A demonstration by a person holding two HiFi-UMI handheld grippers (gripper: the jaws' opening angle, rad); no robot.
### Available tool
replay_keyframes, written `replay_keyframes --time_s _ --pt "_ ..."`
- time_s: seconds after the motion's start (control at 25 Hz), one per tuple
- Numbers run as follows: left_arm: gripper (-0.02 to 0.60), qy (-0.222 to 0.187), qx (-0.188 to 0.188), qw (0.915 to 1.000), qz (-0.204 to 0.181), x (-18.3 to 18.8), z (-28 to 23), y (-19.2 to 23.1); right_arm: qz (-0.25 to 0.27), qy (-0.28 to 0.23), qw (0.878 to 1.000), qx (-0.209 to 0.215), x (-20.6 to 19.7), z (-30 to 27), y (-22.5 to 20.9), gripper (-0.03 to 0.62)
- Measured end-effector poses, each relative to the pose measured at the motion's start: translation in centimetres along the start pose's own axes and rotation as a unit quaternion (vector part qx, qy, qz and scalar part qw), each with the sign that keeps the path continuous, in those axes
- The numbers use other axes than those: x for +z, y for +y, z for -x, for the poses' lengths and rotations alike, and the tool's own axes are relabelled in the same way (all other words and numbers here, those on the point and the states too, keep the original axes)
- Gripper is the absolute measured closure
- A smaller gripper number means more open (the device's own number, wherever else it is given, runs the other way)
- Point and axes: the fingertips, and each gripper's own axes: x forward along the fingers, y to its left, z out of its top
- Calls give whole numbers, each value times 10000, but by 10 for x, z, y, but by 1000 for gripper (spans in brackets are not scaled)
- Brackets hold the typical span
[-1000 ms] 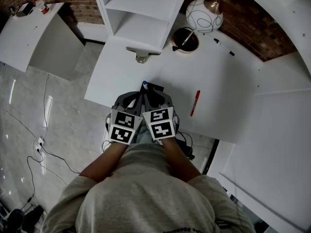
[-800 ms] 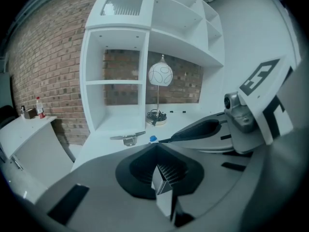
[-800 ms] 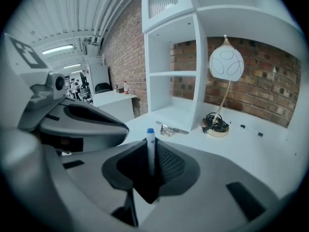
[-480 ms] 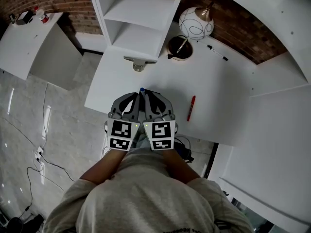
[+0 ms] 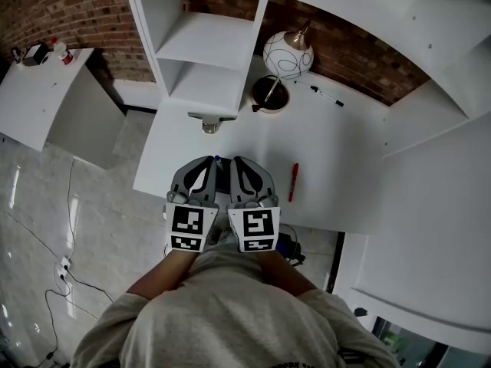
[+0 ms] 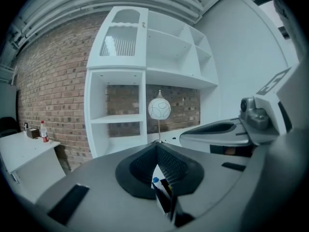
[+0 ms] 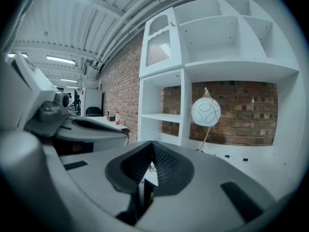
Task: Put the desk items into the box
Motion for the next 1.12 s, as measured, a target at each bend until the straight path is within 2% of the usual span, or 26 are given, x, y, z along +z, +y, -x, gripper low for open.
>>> replay_keyframes --time_s 0.52,1.12 --pt "578 -231 -439 9985 -213 20 -9 -37 16 -212 9985 -505 12 28 -32 576" --pt "578 -278 -1318 9899 -437 31 -42 -118 -137 -154 9881 -1522 -3 84 -109 576"
